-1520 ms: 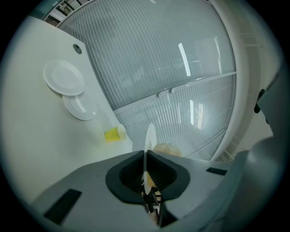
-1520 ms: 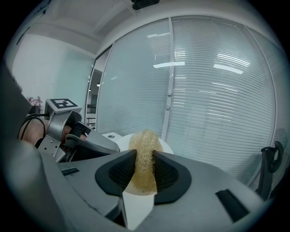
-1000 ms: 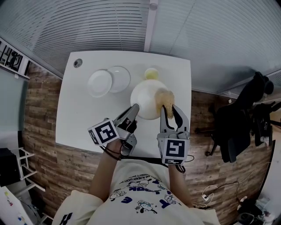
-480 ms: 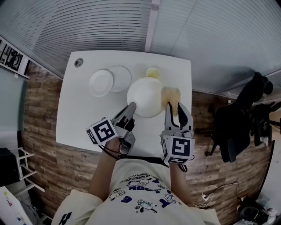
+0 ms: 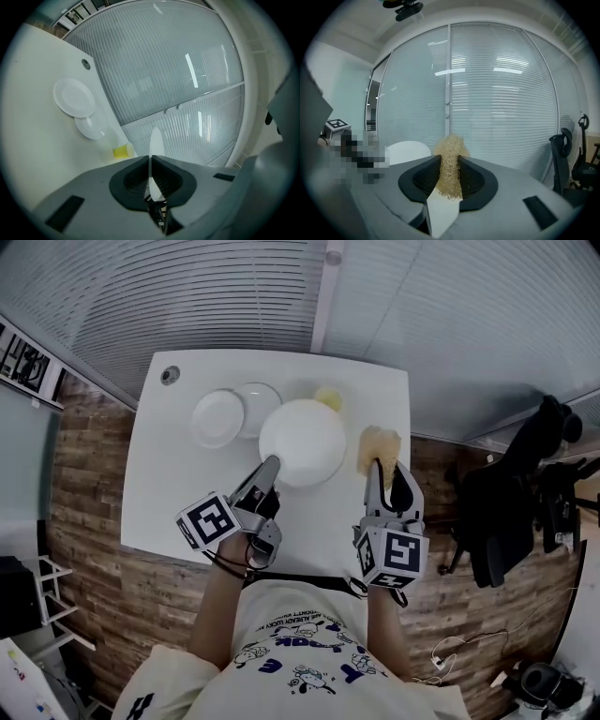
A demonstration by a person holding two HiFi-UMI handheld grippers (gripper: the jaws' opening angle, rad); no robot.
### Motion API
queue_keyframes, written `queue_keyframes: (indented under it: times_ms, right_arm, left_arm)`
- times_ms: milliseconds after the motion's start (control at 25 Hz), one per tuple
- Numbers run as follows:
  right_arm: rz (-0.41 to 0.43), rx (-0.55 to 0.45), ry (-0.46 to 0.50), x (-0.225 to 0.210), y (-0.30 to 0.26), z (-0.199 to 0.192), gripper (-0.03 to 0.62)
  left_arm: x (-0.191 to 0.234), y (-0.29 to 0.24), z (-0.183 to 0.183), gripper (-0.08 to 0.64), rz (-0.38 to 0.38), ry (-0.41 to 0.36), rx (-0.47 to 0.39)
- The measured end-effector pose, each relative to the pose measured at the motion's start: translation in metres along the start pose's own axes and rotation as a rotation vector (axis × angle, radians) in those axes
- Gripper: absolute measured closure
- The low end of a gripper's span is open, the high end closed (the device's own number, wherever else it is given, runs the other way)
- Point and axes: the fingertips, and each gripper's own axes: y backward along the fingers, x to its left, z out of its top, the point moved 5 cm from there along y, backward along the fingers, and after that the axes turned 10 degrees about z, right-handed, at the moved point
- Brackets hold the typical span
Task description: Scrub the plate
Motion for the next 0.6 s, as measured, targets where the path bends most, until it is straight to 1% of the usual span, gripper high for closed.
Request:
queue_keyframes:
  times_ms: [120,280,520,600]
  right_arm:
    - [-0.019,0.002,-0.014,-0.006,0.002,-0.004,0.500]
    - [-0.036,0.018,-0.002,-0.012,0.004,-0.009,0.500]
    - [-0.051,0.020,-0.010,-0.016,0.008,-0.012,0.500]
    - [-0.055,0.021,-0.009,-0.016,0.010,-0.012,0.500]
  left_arm:
    - [0.000,0.003,0.006,0.528,0.005,0.003,-0.020]
    - [0.001,0.005,0.010,0.528,0.000,0.012,-0.043]
    - [-0.004,0.006,0.008,0.528,-0.016,0.012,-0.034]
    - [-0.004,0.006,0.005,0.528,-0.019,0.028,-0.032]
